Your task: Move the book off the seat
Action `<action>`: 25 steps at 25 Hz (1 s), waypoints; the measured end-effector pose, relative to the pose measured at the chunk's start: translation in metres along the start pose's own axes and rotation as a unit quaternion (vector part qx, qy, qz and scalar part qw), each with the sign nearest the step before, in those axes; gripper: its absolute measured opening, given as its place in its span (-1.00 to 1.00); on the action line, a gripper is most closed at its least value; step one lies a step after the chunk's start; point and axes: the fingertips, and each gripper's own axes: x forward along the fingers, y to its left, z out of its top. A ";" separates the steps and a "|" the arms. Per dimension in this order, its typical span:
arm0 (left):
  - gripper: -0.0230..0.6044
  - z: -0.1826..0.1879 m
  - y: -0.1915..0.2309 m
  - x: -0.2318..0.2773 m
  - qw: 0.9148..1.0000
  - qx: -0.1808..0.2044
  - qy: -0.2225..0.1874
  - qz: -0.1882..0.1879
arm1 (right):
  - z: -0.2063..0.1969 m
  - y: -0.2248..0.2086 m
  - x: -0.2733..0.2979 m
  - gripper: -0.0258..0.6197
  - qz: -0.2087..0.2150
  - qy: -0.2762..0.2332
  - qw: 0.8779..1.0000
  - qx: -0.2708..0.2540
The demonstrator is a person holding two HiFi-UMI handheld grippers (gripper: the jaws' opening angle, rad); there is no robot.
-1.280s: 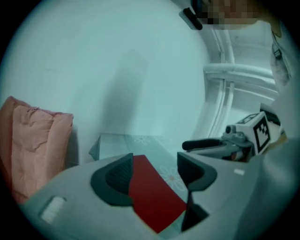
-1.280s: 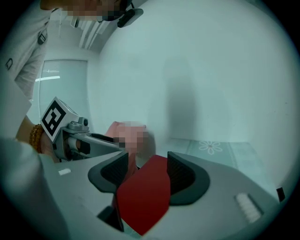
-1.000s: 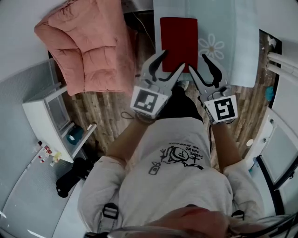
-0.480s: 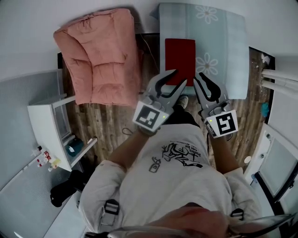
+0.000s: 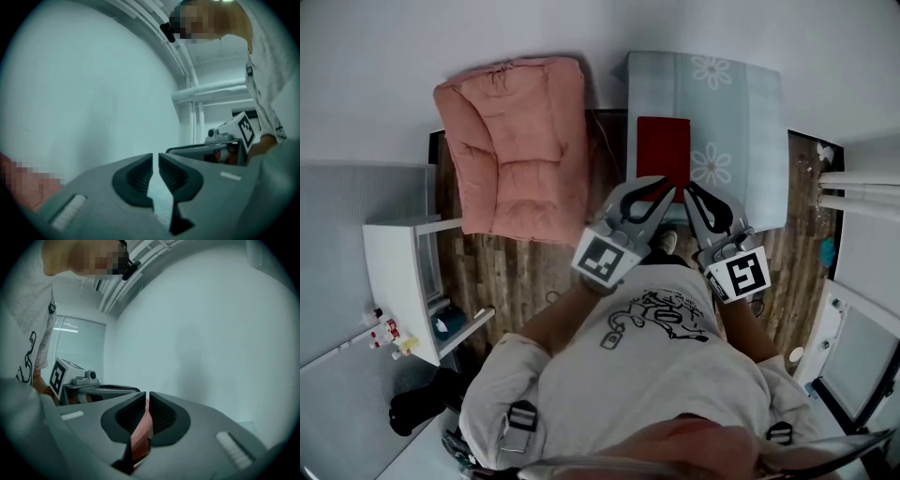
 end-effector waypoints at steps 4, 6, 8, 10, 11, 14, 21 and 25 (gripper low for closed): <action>-0.92 0.009 0.006 -0.006 1.000 -0.004 -0.006 0.005 | 0.011 -0.001 0.002 -0.90 -0.007 -0.009 1.000 0.001; -0.92 0.010 0.011 -0.008 1.000 -0.005 -0.005 0.004 | 0.014 -0.003 0.006 -0.90 -0.011 -0.008 1.000 0.004; -0.92 0.009 0.010 -0.010 1.000 -0.005 0.002 0.001 | 0.018 -0.001 0.002 -0.90 -0.015 -0.010 1.000 0.002; -0.92 0.008 0.004 -0.012 1.000 -0.010 0.006 -0.002 | 0.023 0.003 -0.005 -0.90 -0.016 -0.016 1.000 -0.002; -0.92 0.009 0.000 -0.013 1.000 -0.013 0.005 -0.003 | 0.025 0.006 -0.009 -0.90 -0.015 -0.018 1.000 -0.004; -0.92 0.017 -0.008 -0.016 1.000 -0.012 -0.005 -0.008 | 0.034 0.012 -0.016 -0.90 -0.012 -0.025 1.000 -0.010; -0.92 0.027 -0.019 -0.010 1.000 -0.003 -0.008 -0.018 | 0.054 0.017 -0.018 -0.90 -0.007 -0.049 0.999 -0.009; -0.92 0.032 -0.021 -0.009 1.000 -0.005 -0.011 -0.019 | 0.060 0.018 -0.020 -0.90 -0.021 -0.055 0.998 -0.023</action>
